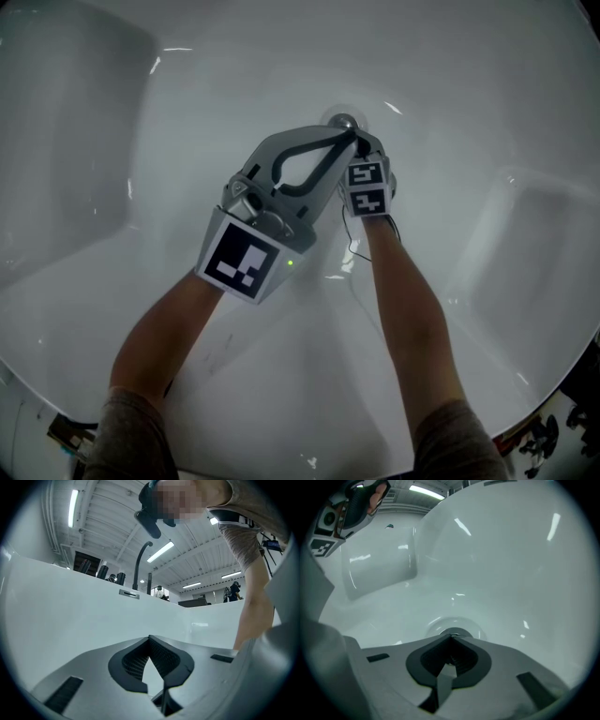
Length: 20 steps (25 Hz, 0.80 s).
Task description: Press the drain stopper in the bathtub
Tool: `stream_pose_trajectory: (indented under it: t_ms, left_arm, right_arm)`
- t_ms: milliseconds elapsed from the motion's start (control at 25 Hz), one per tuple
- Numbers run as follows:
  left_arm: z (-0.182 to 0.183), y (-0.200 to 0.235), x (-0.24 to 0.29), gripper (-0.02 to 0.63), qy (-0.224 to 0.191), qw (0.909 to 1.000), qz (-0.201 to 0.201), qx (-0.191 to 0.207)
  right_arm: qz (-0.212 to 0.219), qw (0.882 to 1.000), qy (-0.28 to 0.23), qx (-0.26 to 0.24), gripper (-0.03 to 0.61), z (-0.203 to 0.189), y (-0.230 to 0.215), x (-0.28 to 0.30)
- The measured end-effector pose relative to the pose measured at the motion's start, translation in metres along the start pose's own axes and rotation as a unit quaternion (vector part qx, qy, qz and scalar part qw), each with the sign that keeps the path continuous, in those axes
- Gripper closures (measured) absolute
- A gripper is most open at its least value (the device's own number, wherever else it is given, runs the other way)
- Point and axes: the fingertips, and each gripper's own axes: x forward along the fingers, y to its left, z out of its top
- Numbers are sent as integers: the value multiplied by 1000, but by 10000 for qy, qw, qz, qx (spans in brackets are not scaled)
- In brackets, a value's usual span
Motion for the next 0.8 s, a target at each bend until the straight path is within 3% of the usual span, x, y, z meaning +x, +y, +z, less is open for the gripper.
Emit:
stream_pose_trajectory:
  t_ms: [120, 520, 800]
  left_arm:
    - [1, 0, 0, 612, 3, 10000, 14, -1]
    - [4, 6, -3, 612, -50, 10000, 72, -31]
    - [0, 9, -4, 612, -8, 9999, 108, -87]
  right_arm:
    - [27, 9996, 174, -219, 577, -3, 1, 3]
    - [-102, 9987, 403, -290, 575, 2, -1, 5]
    - [-45, 9967, 808, -91, 575, 2, 1, 11]
